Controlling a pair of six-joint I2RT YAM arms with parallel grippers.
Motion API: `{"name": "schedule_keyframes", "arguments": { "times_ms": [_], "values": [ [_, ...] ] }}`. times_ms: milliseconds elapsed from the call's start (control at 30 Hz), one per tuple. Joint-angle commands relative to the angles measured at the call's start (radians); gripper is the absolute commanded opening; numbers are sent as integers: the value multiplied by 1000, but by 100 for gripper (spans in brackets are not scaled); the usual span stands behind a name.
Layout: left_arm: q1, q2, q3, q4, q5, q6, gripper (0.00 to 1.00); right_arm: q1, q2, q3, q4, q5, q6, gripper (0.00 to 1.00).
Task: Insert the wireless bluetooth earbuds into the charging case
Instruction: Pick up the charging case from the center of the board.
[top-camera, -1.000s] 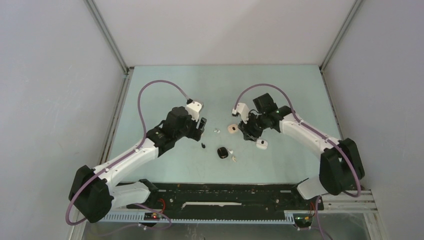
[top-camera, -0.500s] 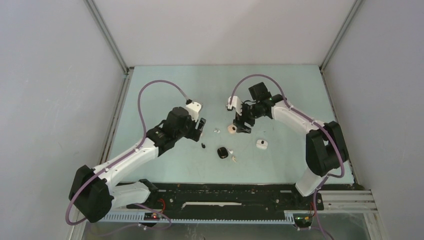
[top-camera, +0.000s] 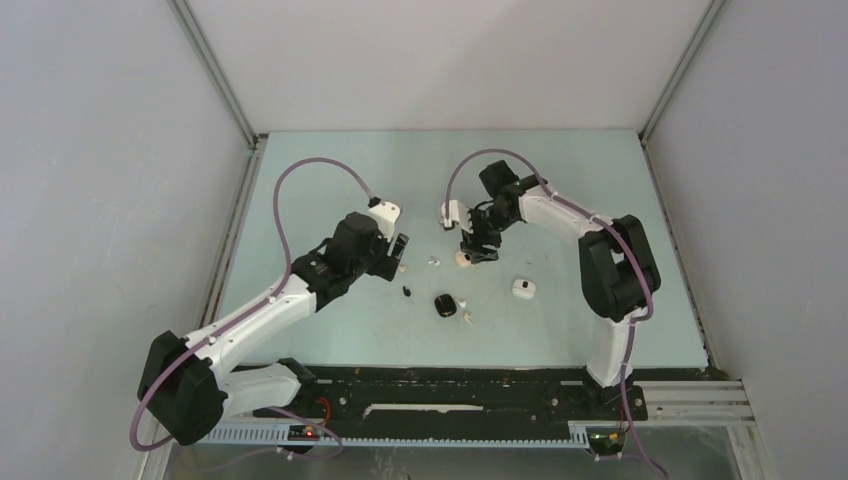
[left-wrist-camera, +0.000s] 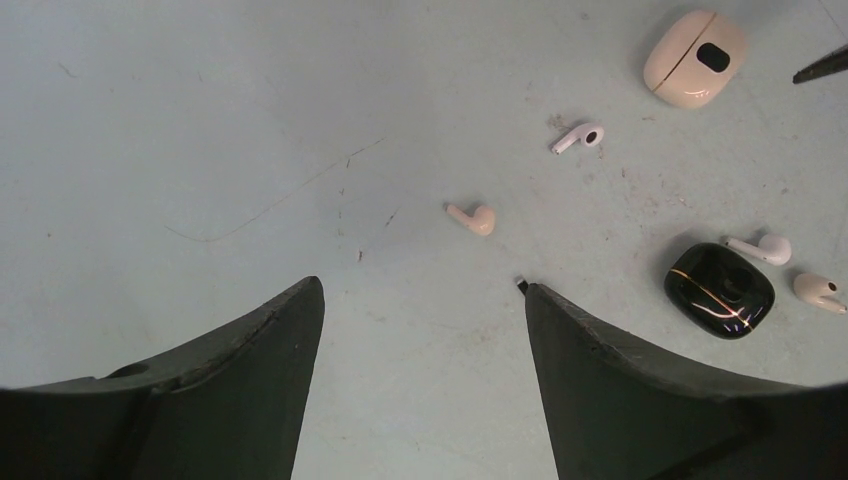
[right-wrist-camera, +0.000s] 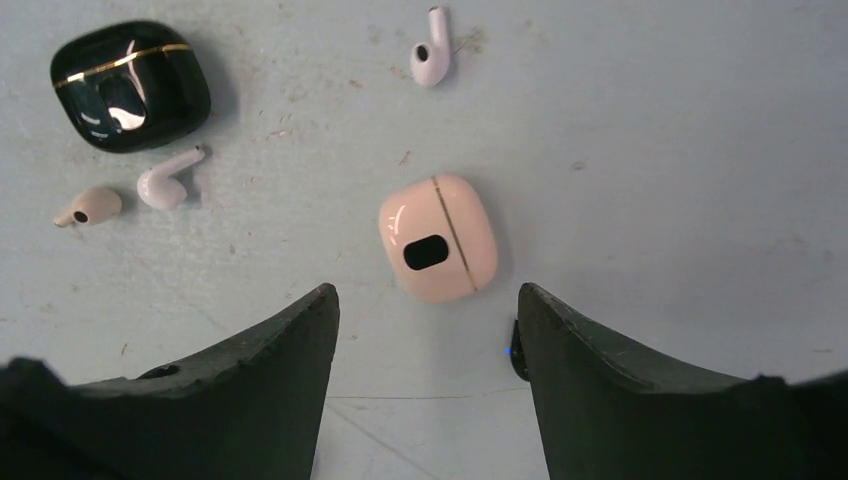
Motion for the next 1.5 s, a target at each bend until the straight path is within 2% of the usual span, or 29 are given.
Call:
{"name": "schedule_keyframes", "arguments": {
  "times_ms": [0, 367, 767, 833, 967, 1133, 1267, 1367, 1467],
  "values": [
    [-4, -9, 36, 6, -27, 16, 81, 22, 45, 43, -74, 26, -76, 70],
    [-4, -6, 37, 2, -28, 16, 81, 53, 107, 64, -38, 69, -49, 69],
    [-4, -20, 37, 3, -26, 16, 81, 90, 143, 64, 6, 174, -10, 61],
    [-4, -24, 37, 3, -27, 16, 81, 94, 148, 64, 4, 186, -6, 58],
    [-4, -26, 36, 4, -26, 16, 81, 89, 140, 46, 36, 206, 34, 43],
    [-4, -20, 41, 7, -9, 1, 81, 81, 5, -8, 83, 186, 142, 29],
    [-3, 8, 71, -5, 49, -58, 80, 77, -202, -57, 86, 161, 263, 27],
    [5, 10, 100, 16, 180, -165, 81, 73, -347, -104, 87, 107, 334, 27],
    [6, -12, 105, 108, 369, -295, 80, 76, -470, -177, 116, 73, 389, 27]
  ]
}}
